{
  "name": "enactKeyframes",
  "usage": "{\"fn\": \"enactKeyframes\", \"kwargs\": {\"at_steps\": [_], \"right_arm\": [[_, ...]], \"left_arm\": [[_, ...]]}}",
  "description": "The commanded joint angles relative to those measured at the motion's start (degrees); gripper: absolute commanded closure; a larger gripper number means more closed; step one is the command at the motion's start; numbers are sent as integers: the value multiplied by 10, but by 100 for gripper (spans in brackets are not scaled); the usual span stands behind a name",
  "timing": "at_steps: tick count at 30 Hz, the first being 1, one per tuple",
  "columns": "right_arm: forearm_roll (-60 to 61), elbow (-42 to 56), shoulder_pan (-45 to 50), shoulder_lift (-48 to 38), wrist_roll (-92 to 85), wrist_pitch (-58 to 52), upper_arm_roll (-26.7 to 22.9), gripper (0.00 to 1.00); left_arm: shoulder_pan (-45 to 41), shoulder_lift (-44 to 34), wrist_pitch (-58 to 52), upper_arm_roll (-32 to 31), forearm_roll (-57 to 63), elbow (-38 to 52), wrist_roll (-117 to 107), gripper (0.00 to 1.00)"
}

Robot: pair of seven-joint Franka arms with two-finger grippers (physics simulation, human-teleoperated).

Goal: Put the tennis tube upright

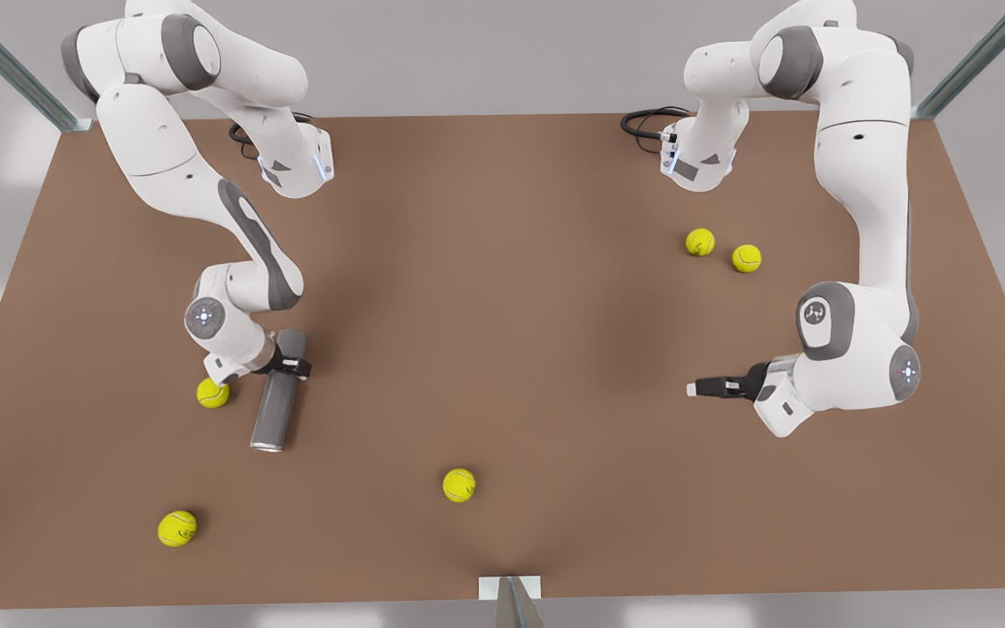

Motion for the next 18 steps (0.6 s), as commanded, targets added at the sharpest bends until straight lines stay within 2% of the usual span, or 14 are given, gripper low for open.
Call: {"fn": "enactKeyframes", "kwargs": {"at_steps": [1,18], "right_arm": [[0,0,0,0,0,0,0,17],[0,0,1,1,-1,1,0,21]], "left_arm": [[0,0,0,0,0,0,0,1],[0,2,1,0,0,1,0,1]]}}
